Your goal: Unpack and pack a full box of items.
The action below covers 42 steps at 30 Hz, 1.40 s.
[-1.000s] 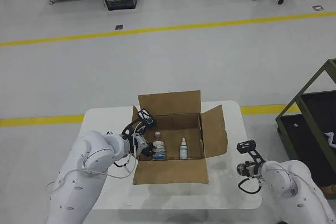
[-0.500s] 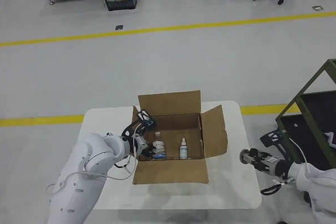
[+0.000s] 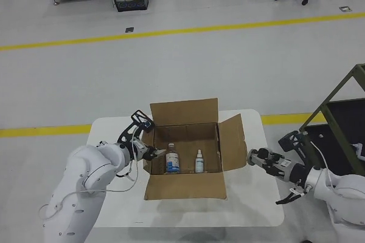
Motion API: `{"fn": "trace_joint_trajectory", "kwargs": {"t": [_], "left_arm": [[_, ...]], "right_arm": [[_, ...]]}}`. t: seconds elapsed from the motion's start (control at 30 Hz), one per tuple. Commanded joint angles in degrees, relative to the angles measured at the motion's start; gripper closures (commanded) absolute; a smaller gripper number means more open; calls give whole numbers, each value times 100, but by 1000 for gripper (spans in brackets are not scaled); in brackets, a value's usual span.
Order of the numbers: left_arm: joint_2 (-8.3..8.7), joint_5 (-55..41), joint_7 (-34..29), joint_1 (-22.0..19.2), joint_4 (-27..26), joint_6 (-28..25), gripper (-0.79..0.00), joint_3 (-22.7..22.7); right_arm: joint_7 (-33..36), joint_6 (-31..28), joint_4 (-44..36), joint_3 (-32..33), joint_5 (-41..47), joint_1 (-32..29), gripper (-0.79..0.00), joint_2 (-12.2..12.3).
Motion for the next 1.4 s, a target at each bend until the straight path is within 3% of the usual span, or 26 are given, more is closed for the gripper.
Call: {"fn": "trace_joint_trajectory", "kwargs": {"t": [0.0, 0.43, 0.93, 1.03, 1.37], "left_arm": [[23, 227, -62, 9, -8, 90, -785, -51], [66, 481, 67, 107, -24, 432, -785, -169], [66, 481, 67, 107, -24, 432, -785, -169], [70, 596, 316, 191, 25, 629, -785, -215], [109, 1129, 912, 253, 244, 1105, -785, -445]], "right_arm": [[-22, 91, 91, -234, -99, 191, 0, 1], [-41, 917, 903, -2012, -749, 1559, 0, -90], [-41, 917, 903, -2012, -749, 1559, 0, -90], [-215, 931, 942, -2044, -795, 1513, 0, -93], [-530, 995, 1494, -3010, -1625, 2121, 0, -196]]}}
